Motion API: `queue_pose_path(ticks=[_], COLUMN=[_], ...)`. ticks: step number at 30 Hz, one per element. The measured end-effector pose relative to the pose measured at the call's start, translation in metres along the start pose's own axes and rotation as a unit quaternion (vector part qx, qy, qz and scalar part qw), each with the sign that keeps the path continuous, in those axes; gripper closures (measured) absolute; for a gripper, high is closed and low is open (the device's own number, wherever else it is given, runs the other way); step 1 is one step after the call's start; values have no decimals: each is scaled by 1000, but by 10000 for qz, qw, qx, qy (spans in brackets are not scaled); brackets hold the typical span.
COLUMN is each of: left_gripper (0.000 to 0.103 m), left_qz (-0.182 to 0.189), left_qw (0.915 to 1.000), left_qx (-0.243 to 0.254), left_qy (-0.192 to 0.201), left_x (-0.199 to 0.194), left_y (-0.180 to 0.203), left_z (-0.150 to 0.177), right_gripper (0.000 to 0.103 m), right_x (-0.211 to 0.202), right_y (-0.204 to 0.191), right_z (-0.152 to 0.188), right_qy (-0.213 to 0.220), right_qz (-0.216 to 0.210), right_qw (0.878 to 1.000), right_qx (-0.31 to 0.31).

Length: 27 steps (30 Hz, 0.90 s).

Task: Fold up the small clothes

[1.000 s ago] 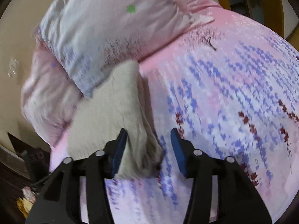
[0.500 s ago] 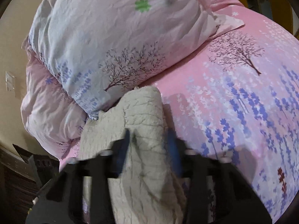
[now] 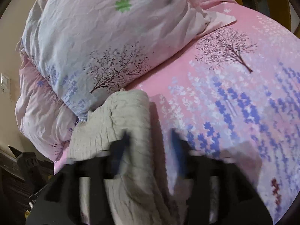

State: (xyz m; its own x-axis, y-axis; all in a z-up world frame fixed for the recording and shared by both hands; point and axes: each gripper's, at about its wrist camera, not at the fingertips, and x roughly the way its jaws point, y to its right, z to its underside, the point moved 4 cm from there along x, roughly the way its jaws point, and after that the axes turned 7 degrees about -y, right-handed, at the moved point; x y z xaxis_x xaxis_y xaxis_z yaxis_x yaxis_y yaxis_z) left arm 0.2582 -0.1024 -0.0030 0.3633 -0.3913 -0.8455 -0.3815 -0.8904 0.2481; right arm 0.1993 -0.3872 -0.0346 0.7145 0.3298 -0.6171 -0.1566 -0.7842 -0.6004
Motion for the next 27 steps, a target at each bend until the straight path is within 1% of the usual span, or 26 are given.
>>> queue_pose_path(ticks=[1,5,9,11,12,15,16,17,19,21,23,26,27], left_gripper=[31,30,30,30,30,30,30,30,30,30,30,30,30], left_qz=[-20,51,171,340,493,940,1019,1038,944,805,750,823,910], left_qw=[10000,10000,9998,9990,9979,9925,9912,9910,9926,9946,9953,9944,9932], left_qx=[17,-55,-144,-270,-400,-754,-817,-813,-736,-642,-589,-632,-696], left_qy=[10,3,-13,-66,-110,-225,-233,-216,-180,-147,-145,-180,-203], left_x=[1,4,7,11,12,16,17,17,14,12,13,17,18], left_y=[1,-2,-4,-5,-9,-20,-21,-22,-21,-18,-15,-12,-13], left_z=[0,-1,-1,-1,-1,3,5,6,7,8,7,6,6], right_gripper=[32,31,29,28,28,28,28,28,28,27,28,28,29], right_x=[-2,5,11,13,13,12,10,9,10,10,11,11,12], right_y=[1,6,-2,-4,-5,-6,-4,-4,-3,-2,-3,-5,-5], right_z=[1,9,14,15,15,18,17,18,18,19,21,21,21], right_qy=[-60,-498,-555,-551,-548,-467,-390,-324,-369,-400,-493,-490,-498], right_qz=[-27,-176,-214,-187,-176,-74,15,60,39,-49,-214,-235,-277], right_qw=[10000,9986,9981,9979,9979,9984,9988,9990,9989,9988,9981,9979,9978], right_qx=[-23,-10,-186,-269,-301,-306,-294,-292,-300,-288,-311,-358,-341])
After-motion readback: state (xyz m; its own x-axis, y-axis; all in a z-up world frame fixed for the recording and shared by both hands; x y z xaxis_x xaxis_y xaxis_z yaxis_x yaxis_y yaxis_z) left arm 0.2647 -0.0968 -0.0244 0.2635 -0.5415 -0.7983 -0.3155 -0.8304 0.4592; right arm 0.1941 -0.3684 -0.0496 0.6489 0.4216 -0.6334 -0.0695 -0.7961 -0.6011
